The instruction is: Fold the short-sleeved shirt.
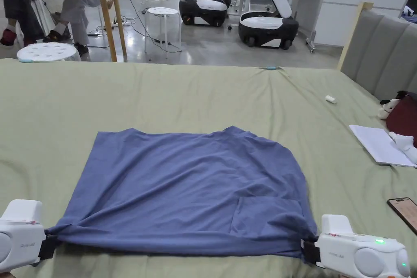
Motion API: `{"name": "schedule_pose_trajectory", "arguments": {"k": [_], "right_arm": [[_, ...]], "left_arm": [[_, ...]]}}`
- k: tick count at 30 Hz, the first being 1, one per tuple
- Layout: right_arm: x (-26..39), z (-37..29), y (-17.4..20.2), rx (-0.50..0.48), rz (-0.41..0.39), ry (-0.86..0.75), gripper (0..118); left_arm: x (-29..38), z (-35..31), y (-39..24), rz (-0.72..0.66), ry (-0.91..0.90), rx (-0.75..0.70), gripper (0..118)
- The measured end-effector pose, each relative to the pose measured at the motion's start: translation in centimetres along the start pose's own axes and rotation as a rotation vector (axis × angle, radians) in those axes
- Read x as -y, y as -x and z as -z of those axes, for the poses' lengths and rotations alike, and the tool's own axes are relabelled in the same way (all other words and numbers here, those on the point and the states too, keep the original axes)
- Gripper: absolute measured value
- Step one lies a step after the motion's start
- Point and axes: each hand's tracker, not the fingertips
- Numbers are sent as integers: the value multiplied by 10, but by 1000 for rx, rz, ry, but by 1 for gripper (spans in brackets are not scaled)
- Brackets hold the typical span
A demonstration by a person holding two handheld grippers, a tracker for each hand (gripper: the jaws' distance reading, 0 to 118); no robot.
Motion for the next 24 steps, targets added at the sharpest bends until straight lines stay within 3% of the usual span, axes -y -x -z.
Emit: {"name": "schedule_pose_trajectory", "arguments": {"k": [3,6,11,15,20,24], "right_arm": [[-13,-35,2,-34,-4,-45,2],[-38,-53,10,7,-101,-117,2],[-95,-46,21,143,-199,-164,2],[-130,3,28,239,-266,-116,2],[-148,67,29,272,-268,-17,3],[-147,81,18,232,-174,27,5]], "left_arm": [[-4,-16,2,42,-53,-64,1],[-27,-20,-1,73,-72,-104,1],[-87,9,-14,144,-54,-124,1],[-129,48,-30,194,18,-141,1],[-152,110,-36,171,168,-139,1],[-147,109,-36,149,149,-126,1]]}}
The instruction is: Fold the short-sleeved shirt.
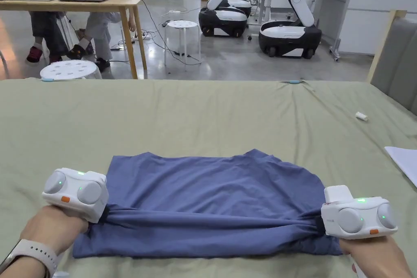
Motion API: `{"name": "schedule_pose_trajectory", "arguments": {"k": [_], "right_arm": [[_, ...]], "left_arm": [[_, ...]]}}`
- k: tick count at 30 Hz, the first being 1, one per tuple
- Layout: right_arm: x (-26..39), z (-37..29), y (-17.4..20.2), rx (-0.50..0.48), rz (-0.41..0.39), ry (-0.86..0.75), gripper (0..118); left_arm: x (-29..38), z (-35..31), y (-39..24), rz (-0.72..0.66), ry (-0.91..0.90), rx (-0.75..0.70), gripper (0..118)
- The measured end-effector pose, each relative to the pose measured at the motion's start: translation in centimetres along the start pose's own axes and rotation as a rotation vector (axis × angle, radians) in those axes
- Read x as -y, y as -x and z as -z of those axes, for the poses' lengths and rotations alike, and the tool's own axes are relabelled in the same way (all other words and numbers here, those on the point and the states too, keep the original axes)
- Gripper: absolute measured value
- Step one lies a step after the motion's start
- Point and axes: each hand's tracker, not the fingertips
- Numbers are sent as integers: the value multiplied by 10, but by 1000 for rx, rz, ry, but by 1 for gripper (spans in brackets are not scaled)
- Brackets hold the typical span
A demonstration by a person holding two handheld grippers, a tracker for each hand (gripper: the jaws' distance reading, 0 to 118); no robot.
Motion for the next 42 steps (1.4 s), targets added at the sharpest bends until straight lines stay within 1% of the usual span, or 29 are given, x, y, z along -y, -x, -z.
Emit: {"name": "schedule_pose_trajectory", "arguments": {"k": [1,2,3,4,5,6,8,10,11,12,13,14,15,16,17,18,20,23,26,29,30,31,32,33,34,36,39,40,42], "right_arm": [[1,-1,-3,-12,34,-11,14],[2,-5,-3,-12,50,-16,34],[2,-10,-1,-4,33,-12,76],[5,-24,3,0,26,-13,91],[7,-39,9,-21,19,-77,91],[8,-49,15,-35,28,-128,88],[11,-71,36,-49,41,-217,92],[14,-90,57,-88,43,-286,95],[16,-99,67,-112,41,-313,95],[18,-103,77,-124,43,-340,90],[21,-111,88,-134,44,-369,78],[24,-118,97,-152,32,-385,53],[27,-124,104,-147,28,-389,9],[30,-126,112,-121,14,-410,0],[33,-130,117,-91,-6,-426,0],[38,-134,119,-85,3,-444,0],[41,-134,116,-151,16,-440,0],[44,-137,113,-120,-2,-442,0],[44,-138,101,-121,17,-437,0],[42,-129,89,-99,19,-436,0],[43,-126,83,-96,29,-431,0],[44,-123,77,-91,41,-425,0],[42,-125,72,-76,47,-417,0],[43,-123,66,-64,48,-409,0],[44,-120,59,-55,54,-400,0],[47,-115,43,-37,72,-380,0],[53,-106,21,9,86,-352,0],[55,-108,14,20,90,-341,0],[60,-101,-1,48,102,-312,0]], "left_arm": [[3,-3,1,-14,-11,1,3],[5,-7,3,-31,-26,-7,9],[8,-13,3,-51,-50,-32,33],[11,-21,2,-66,-84,-62,56],[15,-32,-2,-85,-138,-68,74],[20,-44,-8,-98,-190,-59,79],[31,-69,-25,-118,-308,-32,78],[38,-80,-36,-157,-378,5,78],[44,-89,-43,-169,-433,27,77],[49,-98,-50,-178,-480,48,72],[55,-105,-57,-185,-510,69,65],[61,-108,-60,-190,-532,68,52],[67,-111,-62,-190,-554,43,16],[73,-113,-61,-175,-564,13,0],[78,-113,-57,-165,-562,-7,0],[81,-109,-52,-177,-552,-14,0],[85,-104,-32,-188,-470,48,0],[93,-86,2,-269,-374,64,0],[102,-64,33,-366,-290,93,0],[102,-48,38,-349,-284,86,0],[102,-45,38,-348,-278,83,14],[99,-40,38,-348,-265,93,44],[97,-33,37,-348,-248,112,77],[94,-27,35,-342,-237,120,107],[90,-24,30,-329,-231,113,109],[82,-11,21,-262,-201,72,92],[73,10,10,-226,-168,57,88],[72,19,7,-213,-144,46,80],[74,28,-3,-135,-104,68,54]]}}
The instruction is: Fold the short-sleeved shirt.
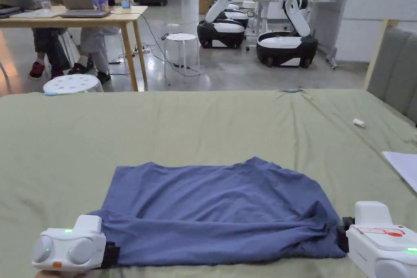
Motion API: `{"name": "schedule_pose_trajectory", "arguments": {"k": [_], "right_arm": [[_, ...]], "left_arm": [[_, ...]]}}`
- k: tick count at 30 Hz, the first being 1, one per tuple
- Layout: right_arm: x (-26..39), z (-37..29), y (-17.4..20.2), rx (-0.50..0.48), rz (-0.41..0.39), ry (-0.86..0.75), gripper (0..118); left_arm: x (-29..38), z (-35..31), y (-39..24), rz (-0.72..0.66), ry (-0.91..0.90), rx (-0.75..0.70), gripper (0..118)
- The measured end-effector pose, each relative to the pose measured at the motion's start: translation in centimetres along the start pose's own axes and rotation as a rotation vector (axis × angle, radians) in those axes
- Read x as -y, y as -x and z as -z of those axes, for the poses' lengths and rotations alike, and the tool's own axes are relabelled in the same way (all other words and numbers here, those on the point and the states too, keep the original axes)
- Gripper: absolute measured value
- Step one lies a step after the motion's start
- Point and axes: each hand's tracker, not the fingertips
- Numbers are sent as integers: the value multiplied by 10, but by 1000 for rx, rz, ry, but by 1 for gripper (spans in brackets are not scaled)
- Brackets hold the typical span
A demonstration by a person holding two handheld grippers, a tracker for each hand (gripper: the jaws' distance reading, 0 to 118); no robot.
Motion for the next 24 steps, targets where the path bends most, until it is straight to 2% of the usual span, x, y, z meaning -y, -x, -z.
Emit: {"name": "schedule_pose_trajectory", "arguments": {"k": [1,2,3,4,6,7,8,9,10,11,12,13,14,18,19,20,21,22,23,24], "right_arm": [[3,4,-8,16,5,14,0],[5,7,-15,28,7,26,0],[7,12,-21,37,11,39,0],[9,19,-27,36,18,65,0],[16,34,-37,-9,48,110,2],[19,42,-40,-39,64,118,11],[22,49,-41,-65,89,110,34],[24,56,-42,-81,94,111,47],[24,64,-39,-81,83,131,74],[26,74,-36,-85,70,167,74],[28,83,-34,-97,62,193,110],[31,92,-31,-128,51,207,118],[33,102,-29,-142,50,200,118],[34,122,-13,-148,28,286,96],[31,121,-12,-130,29,299,95],[25,116,-13,-134,39,284,86],[21,110,-14,-168,64,274,52],[18,108,-15,-162,55,262,23],[15,104,-14,-139,29,245,12],[14,100,-14,-134,4,246,10]], "left_arm": [[3,0,-7,21,-18,23,50],[3,-4,-15,61,-42,-50,39],[2,-8,-20,95,-44,-43,20],[0,-10,-26,111,-44,-22,9],[-1,-10,-28,124,-52,-50,7],[-2,-8,-25,113,-41,-49,7],[-3,-16,-23,75,-44,-32,6],[-3,-19,-19,40,-47,-13,6],[-3,-23,-15,11,-57,0,6],[-3,-25,-12,-8,-62,10,6],[-4,-22,-9,-6,-60,11,6],[-3,-22,-8,-9,-59,14,6],[-3,-22,-7,-12,-58,16,6],[-5,-19,-10,-25,-48,18,6],[-4,-19,-11,-21,-46,17,6],[-5,-17,-11,-15,-47,15,6],[-5,-19,-11,-12,-49,14,6],[-6,-22,-10,-11,-52,15,6],[-6,-26,-9,-11,-57,16,6],[-7,-29,-8,-13,-65,17,6]]}}
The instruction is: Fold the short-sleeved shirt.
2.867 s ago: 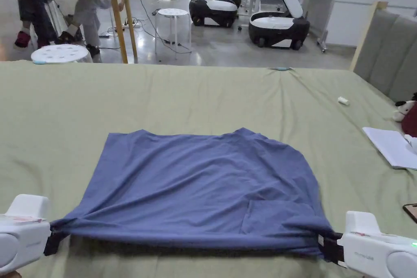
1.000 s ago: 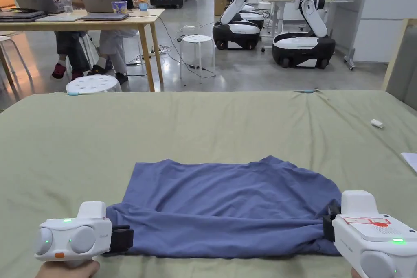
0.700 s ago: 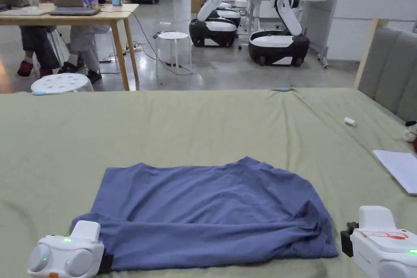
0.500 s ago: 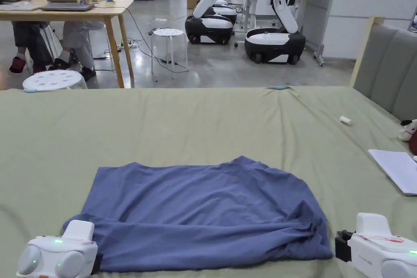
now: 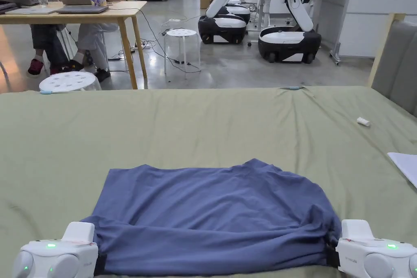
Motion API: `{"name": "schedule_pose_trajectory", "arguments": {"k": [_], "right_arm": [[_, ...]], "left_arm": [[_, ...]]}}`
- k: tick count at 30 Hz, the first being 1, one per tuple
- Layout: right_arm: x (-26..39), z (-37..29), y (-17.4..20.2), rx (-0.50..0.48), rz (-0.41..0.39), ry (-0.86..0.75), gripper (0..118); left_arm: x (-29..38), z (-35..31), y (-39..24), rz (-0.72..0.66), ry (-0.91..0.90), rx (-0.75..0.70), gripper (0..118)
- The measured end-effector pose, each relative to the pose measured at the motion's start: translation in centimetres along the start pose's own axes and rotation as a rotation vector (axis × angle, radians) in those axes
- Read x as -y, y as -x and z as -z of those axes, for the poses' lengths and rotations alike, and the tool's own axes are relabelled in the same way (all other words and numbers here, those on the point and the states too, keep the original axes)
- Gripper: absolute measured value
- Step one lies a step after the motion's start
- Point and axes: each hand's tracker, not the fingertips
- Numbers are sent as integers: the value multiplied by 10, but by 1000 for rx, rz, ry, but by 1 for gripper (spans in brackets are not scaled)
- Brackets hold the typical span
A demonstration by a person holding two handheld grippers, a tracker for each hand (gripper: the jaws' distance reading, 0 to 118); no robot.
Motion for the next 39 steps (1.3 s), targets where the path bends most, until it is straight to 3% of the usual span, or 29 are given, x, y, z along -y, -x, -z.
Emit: {"name": "schedule_pose_trajectory", "arguments": {"k": [4,7,12,16,22,23,24,27,28,31,33,37,38,39], "right_arm": [[-4,-32,3,-34,-11,-24,9],[-8,-73,15,-11,-74,-96,9],[-5,-116,13,7,-91,-136,9],[23,-133,20,16,-103,-86,9],[79,-91,24,15,-92,96,10],[81,-91,24,10,-86,80,13],[81,-94,25,13,-78,80,30],[61,-111,30,42,-44,23,89],[50,-122,35,39,-15,-35,94],[19,-146,58,-20,69,-201,96],[6,-161,82,-63,52,-300,100],[5,-178,124,-81,-31,-521,100],[10,-179,131,-77,-52,-540,93],[14,-178,136,-90,-60,-554,70]], "left_arm": [[-4,-26,6,-9,-56,1,5],[-6,-54,8,9,-101,-4,5],[3,-109,12,35,-160,-7,5],[33,-124,13,67,-128,2,5],[76,-90,20,3,-22,57,6],[77,-96,22,-9,-40,58,9],[75,-98,27,-24,-76,44,21],[59,-125,22,-8,-225,-94,77],[50,-134,18,-6,-293,-114,84],[21,-162,-8,27,-440,-93,93],[7,-171,-28,52,-498,-78,103],[5,-177,-59,30,-571,-52,104],[9,-179,-63,15,-586,-29,104],[16,-179,-66,-15,-609,4,99]]}}
